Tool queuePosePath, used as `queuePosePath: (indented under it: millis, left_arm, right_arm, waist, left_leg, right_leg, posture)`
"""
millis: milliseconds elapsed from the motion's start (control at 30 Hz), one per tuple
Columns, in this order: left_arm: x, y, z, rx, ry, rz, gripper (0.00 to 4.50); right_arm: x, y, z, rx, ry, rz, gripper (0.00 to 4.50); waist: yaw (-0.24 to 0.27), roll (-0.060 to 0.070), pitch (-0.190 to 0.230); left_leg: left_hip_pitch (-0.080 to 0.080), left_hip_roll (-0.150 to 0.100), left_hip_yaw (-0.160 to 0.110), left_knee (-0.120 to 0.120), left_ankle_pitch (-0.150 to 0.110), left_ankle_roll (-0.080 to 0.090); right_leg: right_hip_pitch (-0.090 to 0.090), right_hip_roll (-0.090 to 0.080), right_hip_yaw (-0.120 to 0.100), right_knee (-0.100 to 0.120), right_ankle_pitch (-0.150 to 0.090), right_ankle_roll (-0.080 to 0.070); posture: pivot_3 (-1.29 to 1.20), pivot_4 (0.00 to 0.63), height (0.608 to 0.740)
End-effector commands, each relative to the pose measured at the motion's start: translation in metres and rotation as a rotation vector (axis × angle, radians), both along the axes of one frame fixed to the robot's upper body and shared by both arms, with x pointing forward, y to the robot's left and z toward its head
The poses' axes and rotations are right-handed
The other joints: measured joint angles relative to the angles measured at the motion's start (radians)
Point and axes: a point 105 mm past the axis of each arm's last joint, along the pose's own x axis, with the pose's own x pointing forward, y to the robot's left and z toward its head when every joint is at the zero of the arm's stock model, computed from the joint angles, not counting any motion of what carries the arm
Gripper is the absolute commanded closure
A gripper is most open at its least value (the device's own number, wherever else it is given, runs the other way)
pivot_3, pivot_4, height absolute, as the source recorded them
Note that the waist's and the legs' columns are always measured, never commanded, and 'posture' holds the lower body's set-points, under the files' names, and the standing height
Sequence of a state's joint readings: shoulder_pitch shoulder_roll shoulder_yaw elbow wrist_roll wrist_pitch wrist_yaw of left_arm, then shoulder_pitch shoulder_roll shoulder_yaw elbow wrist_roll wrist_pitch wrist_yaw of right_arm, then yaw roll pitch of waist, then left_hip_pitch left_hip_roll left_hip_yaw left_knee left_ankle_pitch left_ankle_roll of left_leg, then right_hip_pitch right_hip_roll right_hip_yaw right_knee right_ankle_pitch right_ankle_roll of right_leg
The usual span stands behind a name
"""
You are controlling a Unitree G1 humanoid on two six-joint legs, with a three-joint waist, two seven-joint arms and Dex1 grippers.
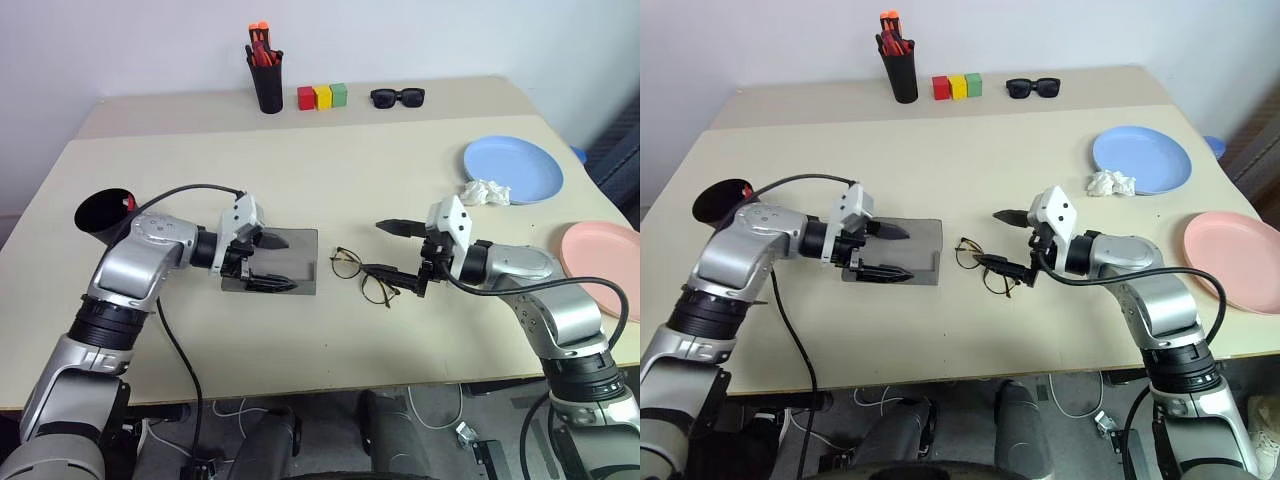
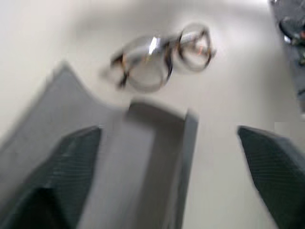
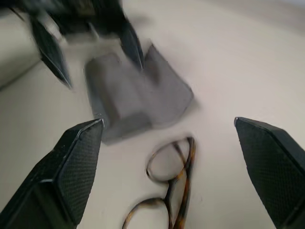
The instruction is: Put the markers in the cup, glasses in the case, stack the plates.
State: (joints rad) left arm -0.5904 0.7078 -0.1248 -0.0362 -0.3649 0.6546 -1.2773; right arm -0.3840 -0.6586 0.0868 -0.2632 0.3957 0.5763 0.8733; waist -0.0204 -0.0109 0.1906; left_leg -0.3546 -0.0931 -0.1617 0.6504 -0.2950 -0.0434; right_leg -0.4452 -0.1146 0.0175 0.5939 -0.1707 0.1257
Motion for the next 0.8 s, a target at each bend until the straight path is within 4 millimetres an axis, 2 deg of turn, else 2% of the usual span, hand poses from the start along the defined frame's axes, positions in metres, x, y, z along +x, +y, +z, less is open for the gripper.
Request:
queuePosePath:
  millis: [33,133,233,333,433,600,800]
  left_arm:
    - [-0.012,0.011,0.024,-0.082,-0.042,0.028,0.03]
    - [-0.023,0.022,0.039,-0.179,-0.129,0.059,0.03]
    - [-0.027,0.032,0.05,-0.276,-0.187,0.117,0.03]
    - [-0.038,0.047,0.051,-0.362,-0.156,0.153,0.03]
    - [-0.047,0.057,0.043,-0.339,-0.158,0.199,0.0]
    - [-0.058,0.059,0.036,-0.328,-0.122,0.224,0.0]
    - [-0.058,0.057,0.035,-0.326,-0.127,0.241,0.0]
  right_arm:
    - [-0.003,0.009,-0.001,-0.062,-0.002,-0.05,0.0]
    - [0.001,0.016,-0.006,-0.097,0.023,-0.095,0.0]
    - [0.007,0.014,-0.012,-0.14,0.038,-0.132,0.0]
    - [0.012,0.012,-0.014,-0.155,0.071,-0.16,0.0]
    - [0.012,0.008,-0.019,-0.184,0.105,-0.172,0.9]
    - [0.008,0.002,-0.025,-0.236,0.135,-0.157,3.4]
    - [0.009,0.004,-0.024,-0.235,0.147,-0.156,3.4]
  waist:
    - [0.001,0.0,0.0]
    - [0.004,0.0,0.0]
    - [0.011,0.0,0.0]
    - [0.009,0.0,0.0]
    - [0.009,0.0,0.0]
    - [0.012,0.0,0.0]
    - [0.009,0.0,0.0]
  left_leg:
    - [0.0,0.0,0.0,0.0,0.0,0.0]
    - [-0.001,0.0,0.0,0.001,0.0,0.0]
    - [-0.001,0.0,0.0,0.001,0.0,0.0]
    - [-0.001,0.0,0.0,0.001,0.0,0.0]
    - [0.0,0.0,0.0,0.0,0.0,0.0]
    - [-0.001,0.0,0.0,0.001,0.0,0.0]
    - [0.0,0.0,0.0,0.001,0.0,0.0]
  right_leg:
    - [0.0,0.0,0.0,0.0,0.0,0.0]
    - [0.0,0.0,0.0,0.0,0.0,0.0]
    - [0.0,0.0,0.0,-0.001,0.0,0.0]
    - [0.0,0.0,0.0,-0.001,0.0,0.0]
    - [0.0,0.0,0.0,-0.001,0.0,0.0]
    - [0.001,0.0,0.0,-0.002,0.0,0.0]
    - [0.001,0.0,0.0,-0.002,0.0,0.0]
  posture:
    - [0.0,0.15,0.74]
    - [0.0,0.15,0.74]
    - [0.0,0.15,0.74]
    - [0.0,0.15,0.74]
    - [0.0,0.15,0.74]
    - [0.0,0.15,0.74]
    - [0.0,0.15,0.74]
